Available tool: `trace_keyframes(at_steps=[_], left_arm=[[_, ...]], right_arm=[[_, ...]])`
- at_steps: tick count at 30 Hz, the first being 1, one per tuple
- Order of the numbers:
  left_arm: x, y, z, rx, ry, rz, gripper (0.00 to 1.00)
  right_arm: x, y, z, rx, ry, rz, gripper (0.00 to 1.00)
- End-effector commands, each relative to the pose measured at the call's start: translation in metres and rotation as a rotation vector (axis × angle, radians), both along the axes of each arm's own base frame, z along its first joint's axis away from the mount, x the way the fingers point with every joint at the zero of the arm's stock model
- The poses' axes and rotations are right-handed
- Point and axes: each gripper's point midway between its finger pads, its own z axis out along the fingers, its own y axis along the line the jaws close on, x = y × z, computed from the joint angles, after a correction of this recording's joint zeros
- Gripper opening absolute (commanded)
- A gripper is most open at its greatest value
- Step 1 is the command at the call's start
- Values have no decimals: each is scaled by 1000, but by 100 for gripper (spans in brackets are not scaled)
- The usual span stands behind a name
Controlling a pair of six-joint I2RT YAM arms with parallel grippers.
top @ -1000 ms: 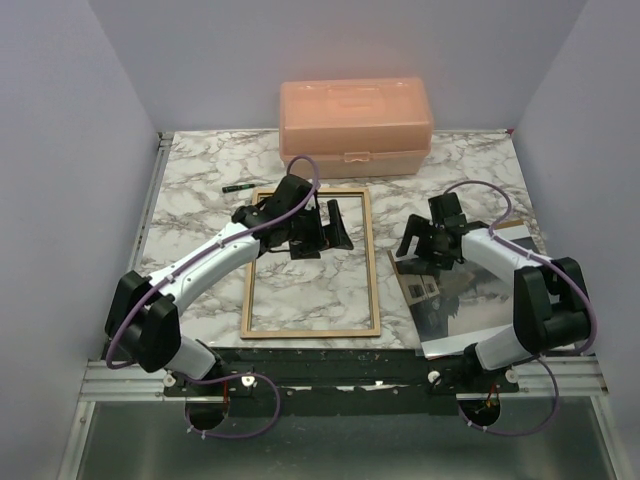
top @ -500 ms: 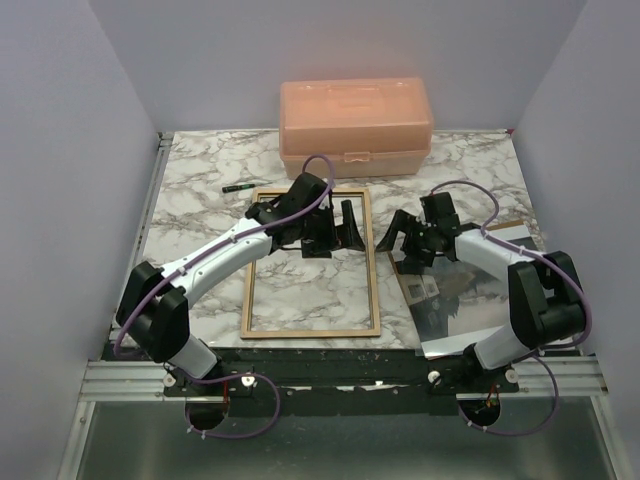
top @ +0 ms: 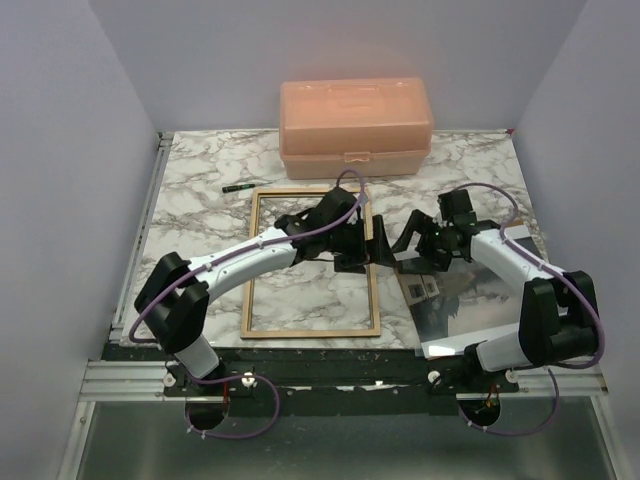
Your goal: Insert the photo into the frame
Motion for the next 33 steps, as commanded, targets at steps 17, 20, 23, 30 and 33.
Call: trace_keyframes(at_steps=[17,20,23,30,33], left_arm=[[-90,-97,-31,-191,197,-165,86],[-93,-93,-29,-188,188,-167,86],[-97,-86,-30,-175,176,-167,86],[-113,-73,-47,-159,186,-173,86],[-122,-76,-56,-154,204,-201,85]], right_arm=[[-5,-90,23,-85,20,-236,100],[-11,-91,17,-93,57,-248,100],[-20,-91,12,-98,81,-256,100],[-36,-90,4,-82,109,-300,100],[-42,-93,-1,-91,118,-333,100]])
